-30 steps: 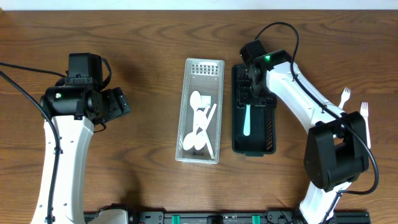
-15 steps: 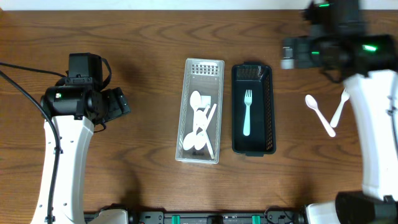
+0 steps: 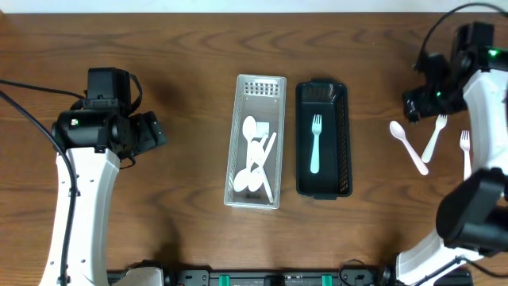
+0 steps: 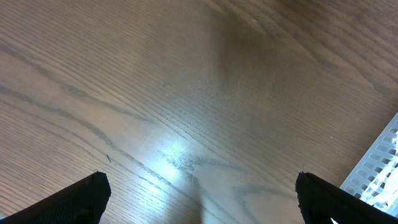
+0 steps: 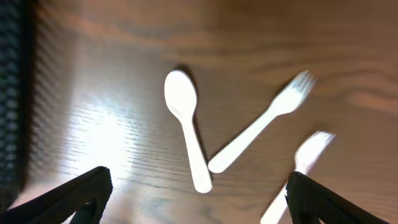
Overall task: Pack container
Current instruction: 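Move the right gripper back and grasp a white spoon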
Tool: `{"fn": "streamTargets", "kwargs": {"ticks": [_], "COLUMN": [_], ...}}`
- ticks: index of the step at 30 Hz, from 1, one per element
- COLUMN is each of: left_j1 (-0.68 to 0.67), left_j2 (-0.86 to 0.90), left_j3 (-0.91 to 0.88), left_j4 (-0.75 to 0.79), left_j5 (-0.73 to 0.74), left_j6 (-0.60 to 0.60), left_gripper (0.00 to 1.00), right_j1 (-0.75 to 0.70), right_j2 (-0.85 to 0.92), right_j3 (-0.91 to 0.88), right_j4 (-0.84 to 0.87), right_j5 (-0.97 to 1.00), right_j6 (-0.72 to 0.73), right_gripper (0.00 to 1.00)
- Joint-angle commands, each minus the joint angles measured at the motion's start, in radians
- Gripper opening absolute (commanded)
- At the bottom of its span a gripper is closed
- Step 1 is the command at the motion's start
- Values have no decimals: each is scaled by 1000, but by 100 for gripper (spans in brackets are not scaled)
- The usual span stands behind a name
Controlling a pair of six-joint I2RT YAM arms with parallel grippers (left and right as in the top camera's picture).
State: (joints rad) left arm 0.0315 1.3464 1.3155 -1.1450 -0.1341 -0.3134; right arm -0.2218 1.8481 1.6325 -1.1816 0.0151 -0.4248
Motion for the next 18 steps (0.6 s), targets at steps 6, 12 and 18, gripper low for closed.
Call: {"fn": "streamTargets", "kwargs": {"ticks": [6,12,18], "left_j1": [-1,-1,-1], "left_j2": [4,4,4], "left_j3": [-7,-7,-7], "left_j4": [5,5,5], "left_j5": [-8,-8,-8], "left_j6": [13,14,14], "left_gripper": [98,98,98], "right_j1": [-4,-4,-4], "right_j2": [108,191,236], "right_j3": [-113,-153,-154], "right_j4": [88,116,125], "right_j5": [-4,-4,-4], "right_j6": [-44,-44,-40], "right_gripper": [91,87,86]}}
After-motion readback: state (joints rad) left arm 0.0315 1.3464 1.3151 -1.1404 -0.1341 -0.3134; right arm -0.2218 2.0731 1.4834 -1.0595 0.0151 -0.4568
